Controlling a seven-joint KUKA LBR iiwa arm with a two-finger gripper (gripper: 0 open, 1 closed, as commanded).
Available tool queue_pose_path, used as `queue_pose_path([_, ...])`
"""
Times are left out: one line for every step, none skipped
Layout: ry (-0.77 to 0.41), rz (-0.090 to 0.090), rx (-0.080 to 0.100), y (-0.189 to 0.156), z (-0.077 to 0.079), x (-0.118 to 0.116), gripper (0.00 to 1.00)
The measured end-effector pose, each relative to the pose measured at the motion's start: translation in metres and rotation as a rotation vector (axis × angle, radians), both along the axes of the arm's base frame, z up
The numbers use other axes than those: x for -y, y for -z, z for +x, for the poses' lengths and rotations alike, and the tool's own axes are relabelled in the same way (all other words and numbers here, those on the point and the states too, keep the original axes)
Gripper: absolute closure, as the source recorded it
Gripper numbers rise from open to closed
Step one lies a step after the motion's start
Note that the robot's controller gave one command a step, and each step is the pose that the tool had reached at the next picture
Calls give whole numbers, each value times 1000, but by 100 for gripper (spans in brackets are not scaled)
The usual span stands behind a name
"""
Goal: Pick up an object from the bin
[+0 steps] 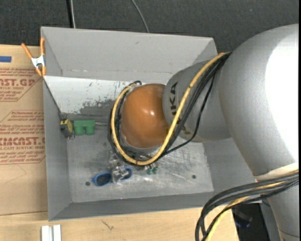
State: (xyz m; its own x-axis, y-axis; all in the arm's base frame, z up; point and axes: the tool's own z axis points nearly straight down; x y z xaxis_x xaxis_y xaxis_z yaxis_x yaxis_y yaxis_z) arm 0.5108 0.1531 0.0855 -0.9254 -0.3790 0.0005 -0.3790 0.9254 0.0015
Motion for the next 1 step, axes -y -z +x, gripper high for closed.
queue_pose_path([-122,1,12,-145,22,6,100])
